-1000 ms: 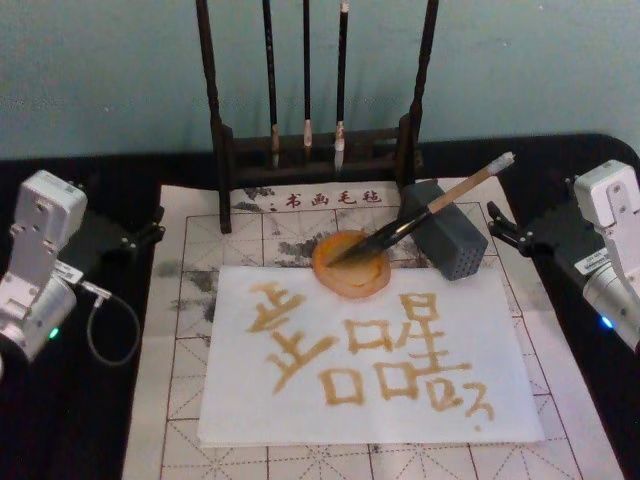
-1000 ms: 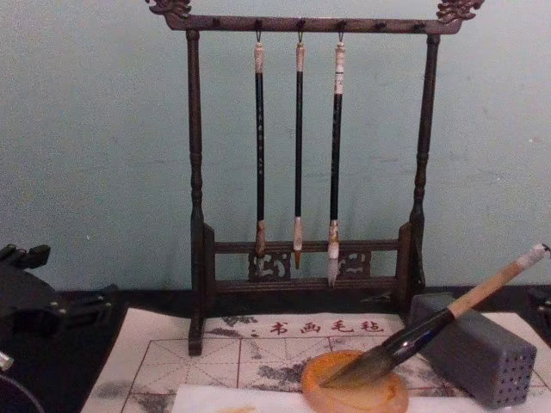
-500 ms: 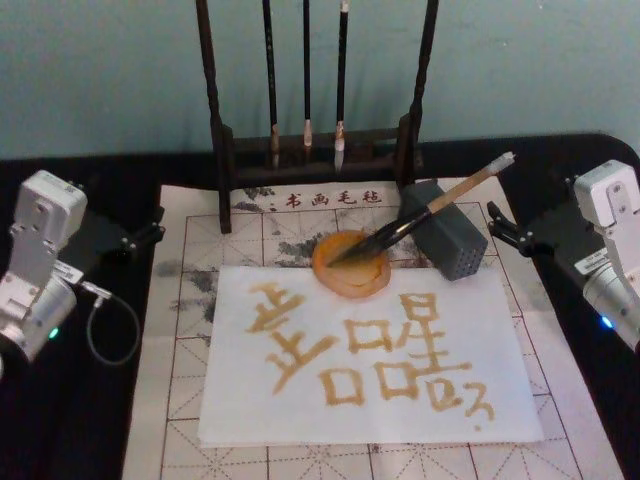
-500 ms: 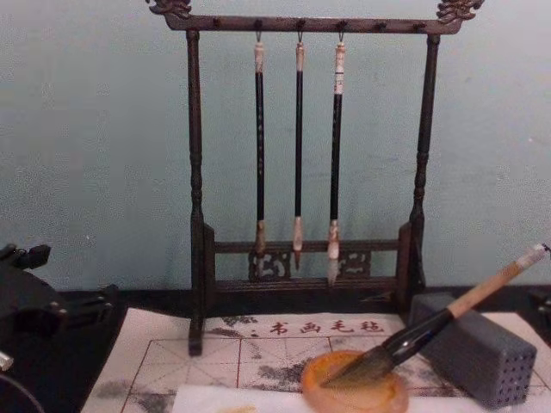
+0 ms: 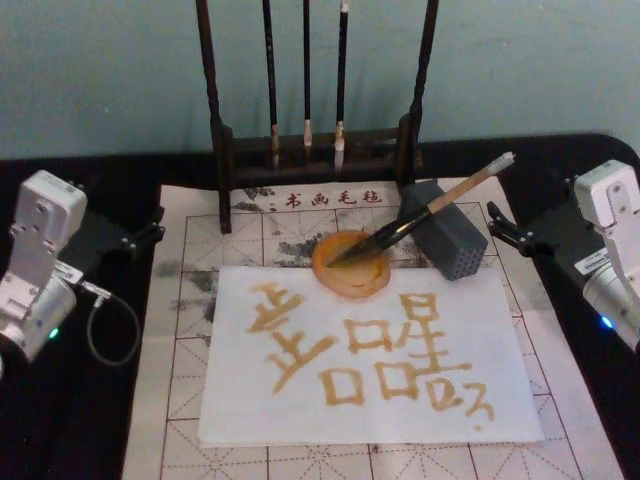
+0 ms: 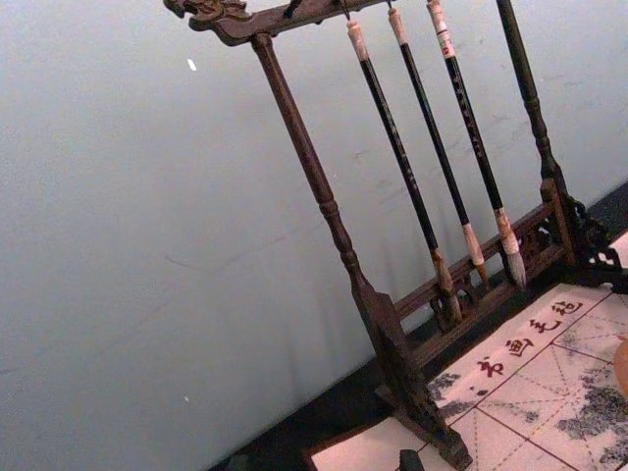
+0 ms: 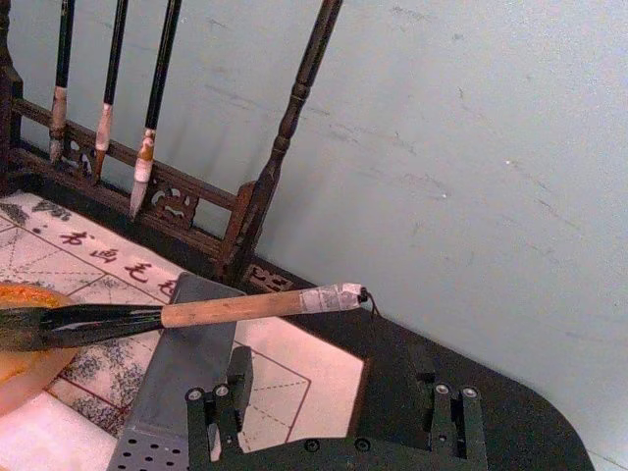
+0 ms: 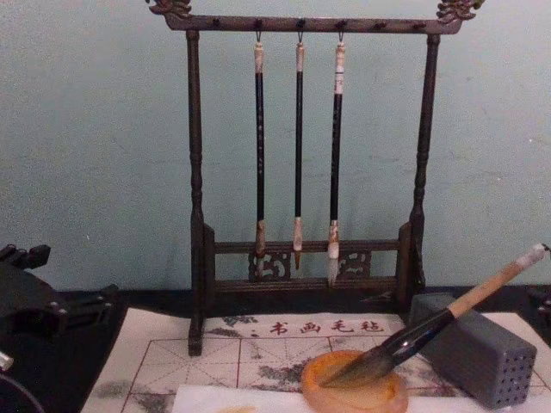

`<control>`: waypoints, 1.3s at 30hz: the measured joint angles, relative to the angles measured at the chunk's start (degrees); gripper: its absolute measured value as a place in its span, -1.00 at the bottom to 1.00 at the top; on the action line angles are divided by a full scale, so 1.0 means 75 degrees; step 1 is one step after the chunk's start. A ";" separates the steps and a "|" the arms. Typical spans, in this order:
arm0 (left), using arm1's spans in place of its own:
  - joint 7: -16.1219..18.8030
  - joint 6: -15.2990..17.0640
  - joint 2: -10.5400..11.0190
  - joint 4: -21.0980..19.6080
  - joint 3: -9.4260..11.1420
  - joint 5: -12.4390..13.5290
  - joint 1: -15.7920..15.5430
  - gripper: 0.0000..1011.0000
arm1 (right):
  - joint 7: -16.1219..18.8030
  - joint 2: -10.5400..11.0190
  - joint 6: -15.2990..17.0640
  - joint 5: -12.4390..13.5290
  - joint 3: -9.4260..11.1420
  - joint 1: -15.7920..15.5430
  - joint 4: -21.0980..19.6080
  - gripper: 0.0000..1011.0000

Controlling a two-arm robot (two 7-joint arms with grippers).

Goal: Pick up the brush from the inkstone, write on the paper, then place the brush back to its original position.

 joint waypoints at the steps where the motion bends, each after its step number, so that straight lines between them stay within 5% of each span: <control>1: 0.0001 -0.0001 0.0000 0.0000 0.0000 0.0000 0.0000 0.98 | 0.0000 0.0000 0.0000 0.0000 0.0000 0.0001 0.0000 0.98; 26: 0.0000 0.0000 0.0000 0.0001 0.0000 0.0000 0.0000 0.98 | 0.0048 -0.0034 0.0030 0.0043 0.0064 -0.0023 -0.0007 0.98; 34: 0.0000 0.0000 0.0000 0.0000 0.0000 0.0000 -0.0001 0.98 | 0.0483 -0.0214 0.0378 0.0660 0.0416 -0.0166 -0.0207 0.98; 39: 0.0000 0.0000 0.0000 0.0000 0.0000 0.0000 0.0000 0.98 | 0.0950 -0.0397 0.0957 0.1482 0.0763 -0.0267 -0.0414 0.98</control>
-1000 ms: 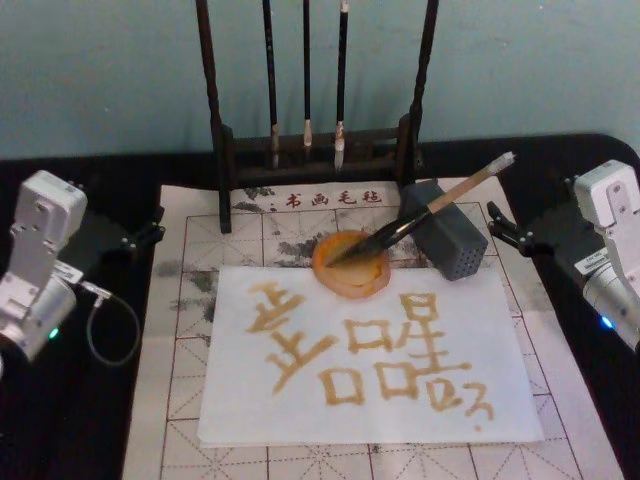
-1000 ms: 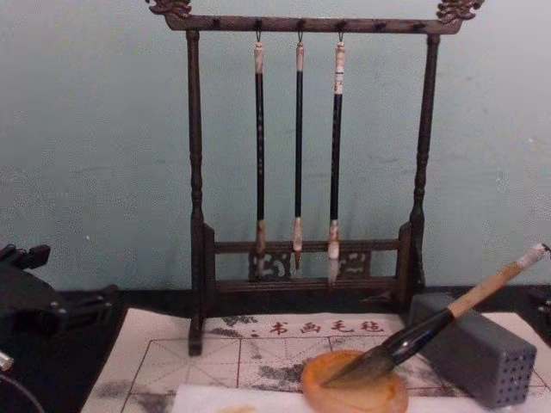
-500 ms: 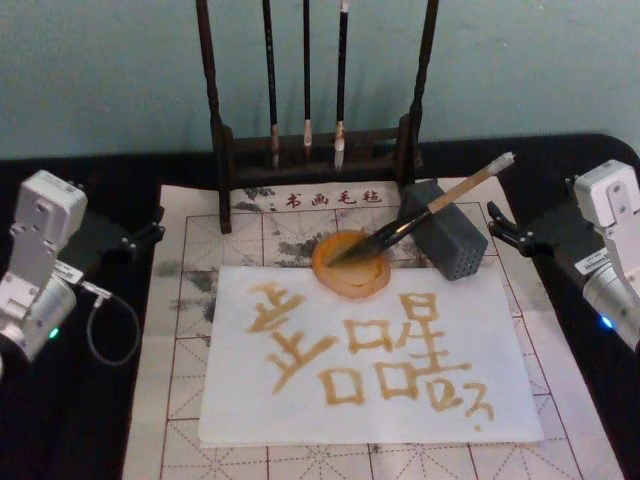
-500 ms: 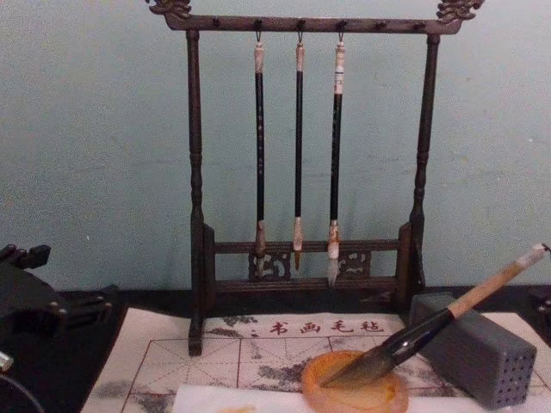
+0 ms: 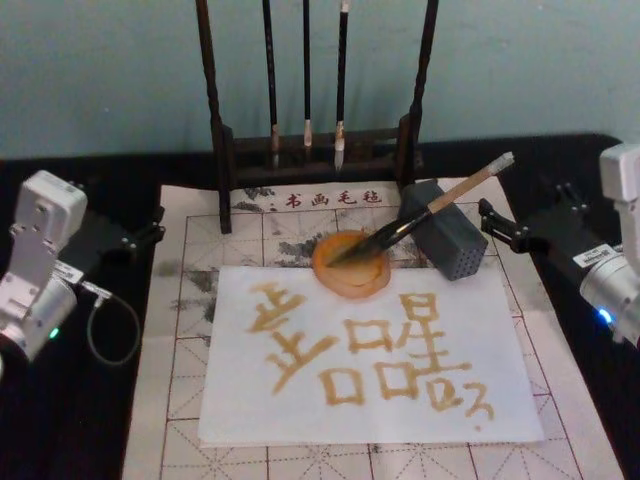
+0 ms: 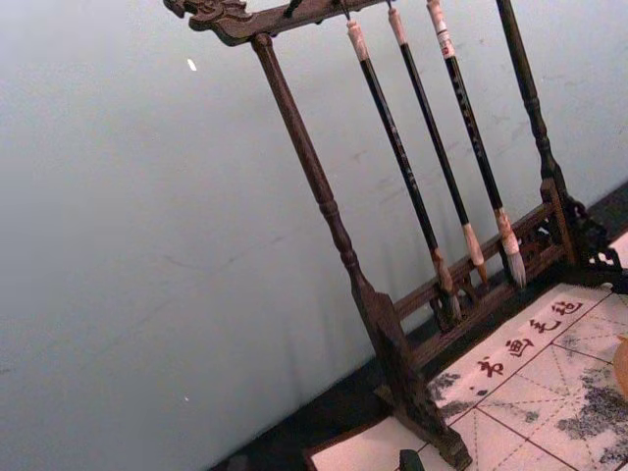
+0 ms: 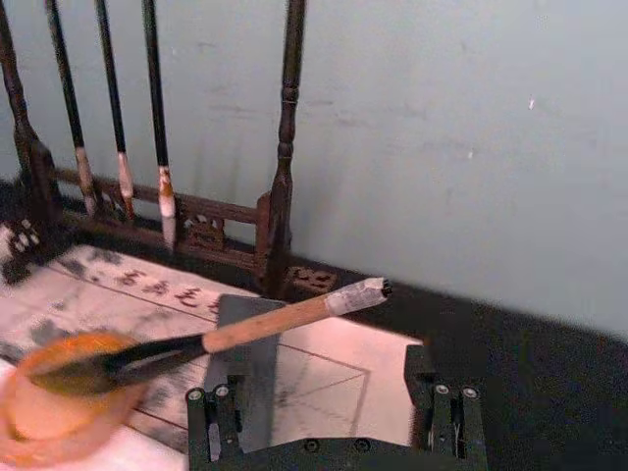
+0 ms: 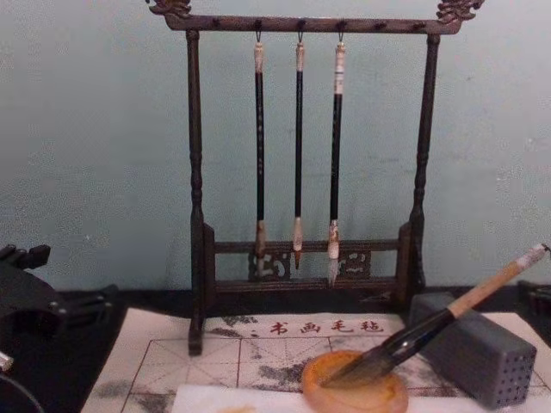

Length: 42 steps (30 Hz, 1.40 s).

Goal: Pick up the brush from the inkstone, write on the paper, then place the brush back to its original position.

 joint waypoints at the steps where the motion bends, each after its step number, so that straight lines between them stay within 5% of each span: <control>1: 0.0000 0.0000 0.0000 0.0000 0.0000 0.0000 -0.0001 0.98 | 0.0063 -0.0036 0.0104 0.0153 0.0056 -0.0009 -0.0022 0.98; 13: 0.0000 0.0000 0.0000 0.0000 0.0000 0.0000 0.0000 0.98 | 0.0496 -0.0896 0.1843 0.2171 0.0979 -0.0015 -0.0049 0.98; 24: 0.0000 0.0000 0.0000 0.0000 0.0000 0.0000 0.0000 0.98 | 0.0263 -0.1564 0.2635 0.3585 0.1364 0.0372 0.0385 0.98; 42: 0.0000 0.0000 0.0000 0.0000 0.0000 0.0000 -0.0001 0.98 | -0.0190 -0.2086 0.2917 0.4653 0.1460 0.0823 0.0897 0.98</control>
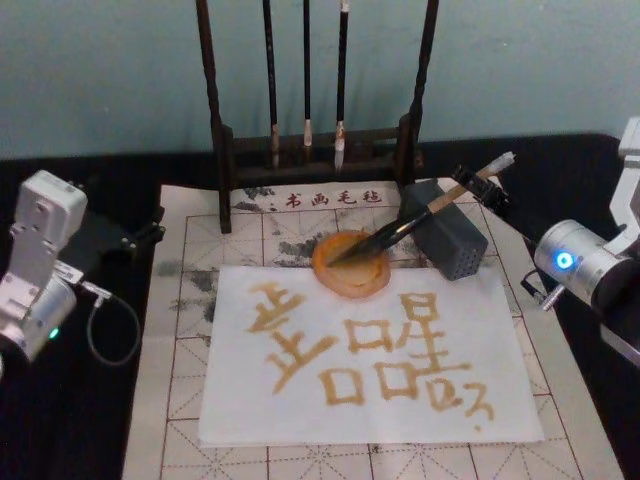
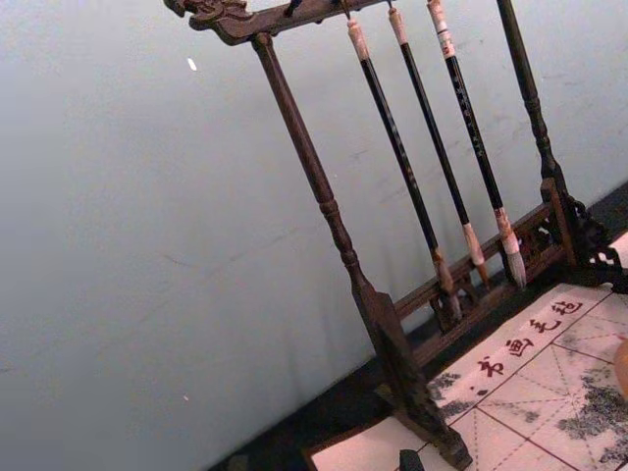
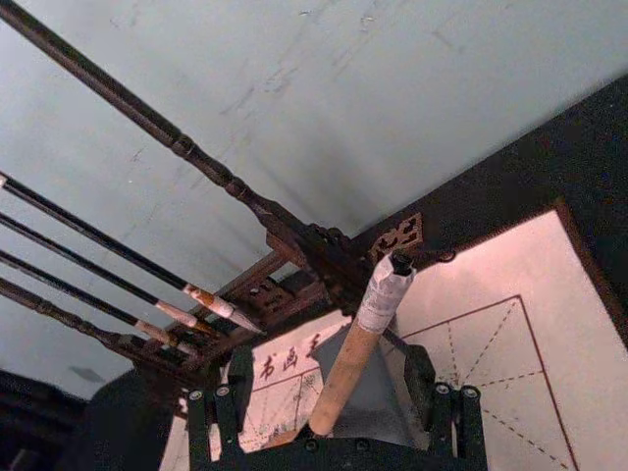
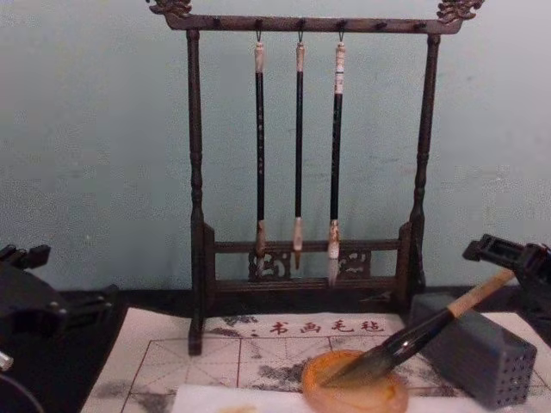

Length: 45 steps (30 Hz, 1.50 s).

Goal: Pick up the brush from the inkstone, write on the paper, then place the brush back to its original position.

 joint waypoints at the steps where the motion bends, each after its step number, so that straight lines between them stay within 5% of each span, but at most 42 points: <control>1: 0.0000 0.0000 0.0000 0.0000 0.0000 0.0000 0.0000 0.98 | -0.0022 -0.0012 0.0000 0.0026 -0.0003 0.0011 0.0010 0.98; 27: 0.0000 0.0000 0.0000 0.0000 0.0000 0.0000 0.0001 0.98 | -0.0211 -0.0125 -0.0432 0.0394 -0.0435 0.0440 0.0607 0.98; 38: 0.0000 0.0000 0.0000 0.0000 0.0000 0.0000 0.0001 0.98 | -0.0202 -0.0130 -0.0421 0.0394 -0.0413 0.0432 0.0596 0.98; 45: 0.0000 0.0000 0.0000 0.0000 0.0000 0.0000 0.0000 0.98 | -0.0197 -0.0131 -0.0409 0.0393 -0.0402 0.0427 0.0588 0.73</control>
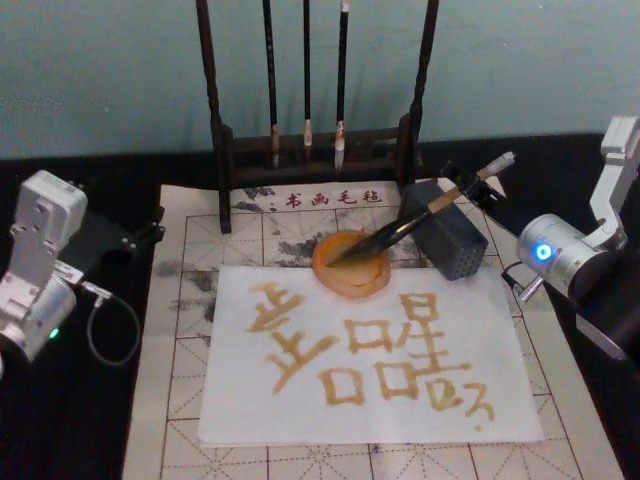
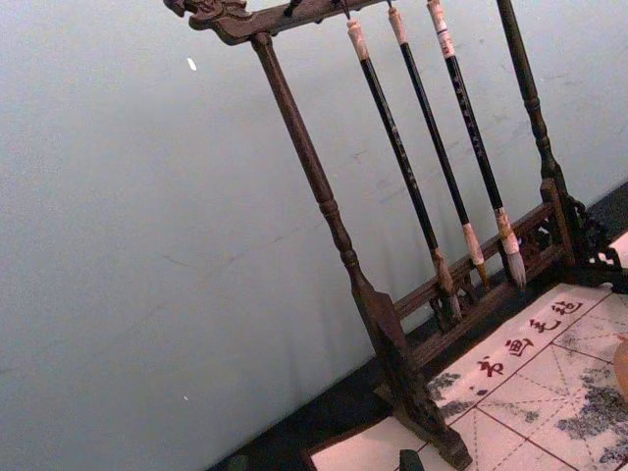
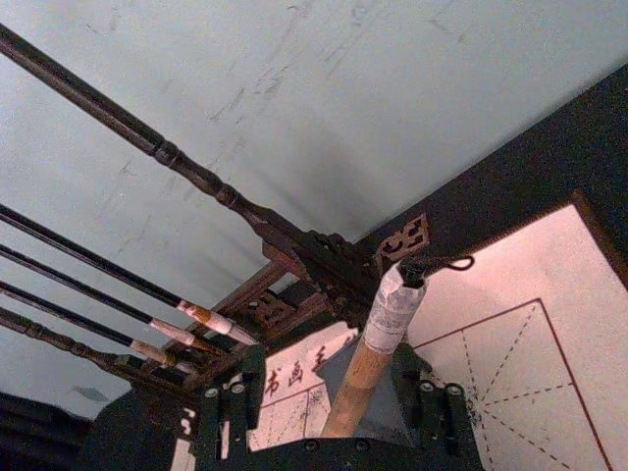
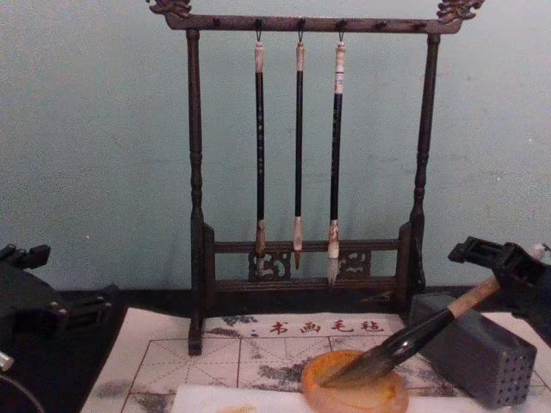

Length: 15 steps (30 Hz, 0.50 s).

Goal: Pick up the brush from the inkstone, write on the paper, then place the brush back to its original position.

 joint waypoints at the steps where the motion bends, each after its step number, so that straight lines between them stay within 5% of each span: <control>1: 0.0000 0.0000 0.0000 0.0001 0.0001 0.0000 0.0000 0.98 | 0.0000 0.0000 0.0000 0.0000 0.0001 -0.0001 -0.0001 0.66; 15: 0.0000 0.0000 0.0000 0.0000 0.0000 0.0000 0.0000 0.98 | 0.0001 0.0000 0.0010 -0.0004 0.0012 -0.0008 -0.0010 -0.21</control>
